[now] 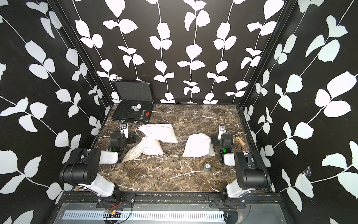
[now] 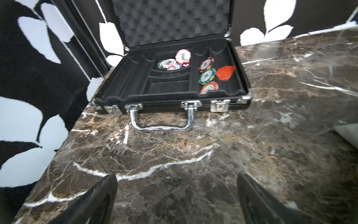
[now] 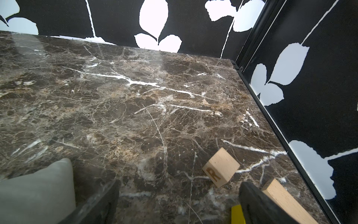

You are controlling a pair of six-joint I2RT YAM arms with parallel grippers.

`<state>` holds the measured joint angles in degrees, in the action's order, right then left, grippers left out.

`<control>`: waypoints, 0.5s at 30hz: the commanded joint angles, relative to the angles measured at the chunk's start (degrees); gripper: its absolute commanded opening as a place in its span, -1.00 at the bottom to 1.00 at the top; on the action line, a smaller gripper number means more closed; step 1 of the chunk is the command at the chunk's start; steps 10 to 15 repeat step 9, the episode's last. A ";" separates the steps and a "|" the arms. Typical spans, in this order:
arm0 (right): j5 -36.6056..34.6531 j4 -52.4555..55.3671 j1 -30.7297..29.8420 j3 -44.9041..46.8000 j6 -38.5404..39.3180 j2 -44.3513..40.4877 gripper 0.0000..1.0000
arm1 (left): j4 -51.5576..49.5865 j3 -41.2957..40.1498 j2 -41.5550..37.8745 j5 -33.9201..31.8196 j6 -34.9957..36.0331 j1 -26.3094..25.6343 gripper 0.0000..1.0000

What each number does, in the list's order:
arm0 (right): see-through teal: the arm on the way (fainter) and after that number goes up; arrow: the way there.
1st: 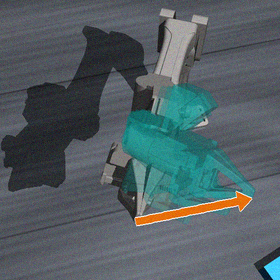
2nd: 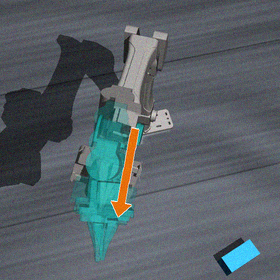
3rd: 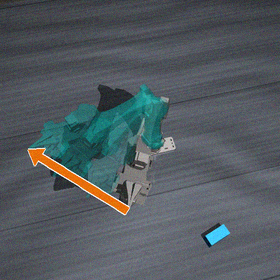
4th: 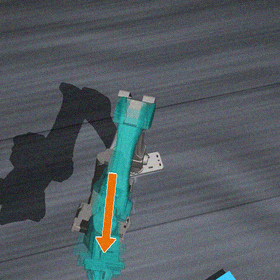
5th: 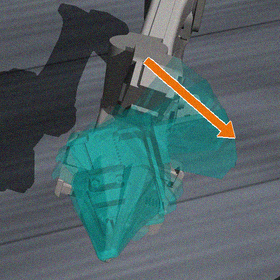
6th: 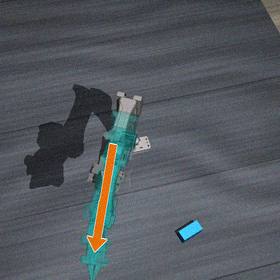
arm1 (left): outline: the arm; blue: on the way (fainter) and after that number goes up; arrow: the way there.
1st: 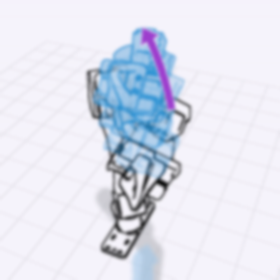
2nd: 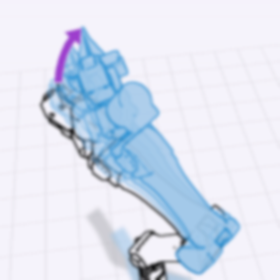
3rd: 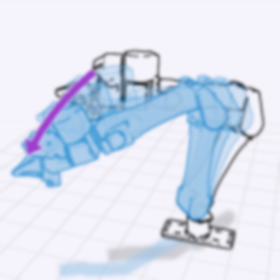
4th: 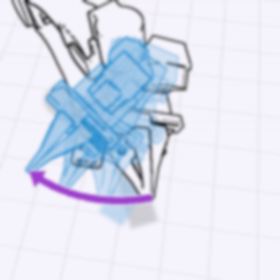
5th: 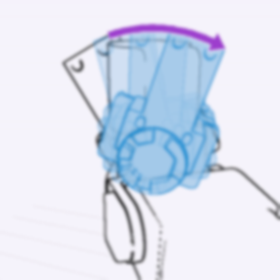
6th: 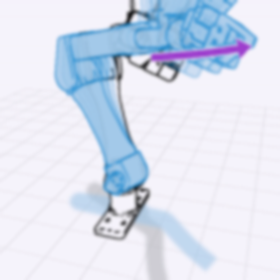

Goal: Close the soil bag
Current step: Reset both arms

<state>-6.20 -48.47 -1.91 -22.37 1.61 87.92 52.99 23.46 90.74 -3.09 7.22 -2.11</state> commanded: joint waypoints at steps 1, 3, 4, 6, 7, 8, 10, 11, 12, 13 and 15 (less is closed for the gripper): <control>0.82 -0.44 0.16 -0.68 -0.67 -0.06 0.98 | -2.00 0.03 -1.29 2.62 -0.39 -0.09 0.97; 0.76 -0.36 0.22 -0.65 -0.64 -0.15 0.98 | -2.32 0.30 -1.13 2.74 -0.34 0.00 0.97; 0.83 -0.34 0.16 -0.65 -0.71 -0.22 0.98 | -2.22 0.34 -0.95 2.74 -0.29 -0.09 0.97; 0.81 -0.33 0.15 -0.52 -0.65 -0.24 0.99 | -1.71 0.29 -0.70 2.74 -0.27 -0.02 0.97; 0.78 -0.35 0.18 -0.53 -0.65 -0.28 0.99 | -1.64 0.16 -0.73 2.76 -0.17 -0.05 0.97; 0.78 -0.32 0.16 -0.66 -0.64 -0.18 0.99 | -1.29 -0.31 -1.04 2.85 0.10 -0.08 0.97; 0.78 -0.38 0.17 -0.61 -0.71 -0.20 0.99 | -0.84 -0.60 -1.36 3.97 0.29 -0.22 0.97; 0.78 -0.38 0.17 -0.61 -0.71 -0.20 0.99 | -0.84 -0.60 -1.36 3.97 0.29 -0.22 0.97; 0.78 -0.38 0.17 -0.61 -0.71 -0.20 0.99 | -0.84 -0.60 -1.36 3.97 0.29 -0.22 0.97; 0.78 -0.38 0.17 -0.61 -0.71 -0.20 0.99 | -0.84 -0.60 -1.36 3.97 0.29 -0.22 0.97; 0.78 -0.38 0.17 -0.61 -0.71 -0.20 0.99 | -0.84 -0.60 -1.36 3.97 0.29 -0.22 0.97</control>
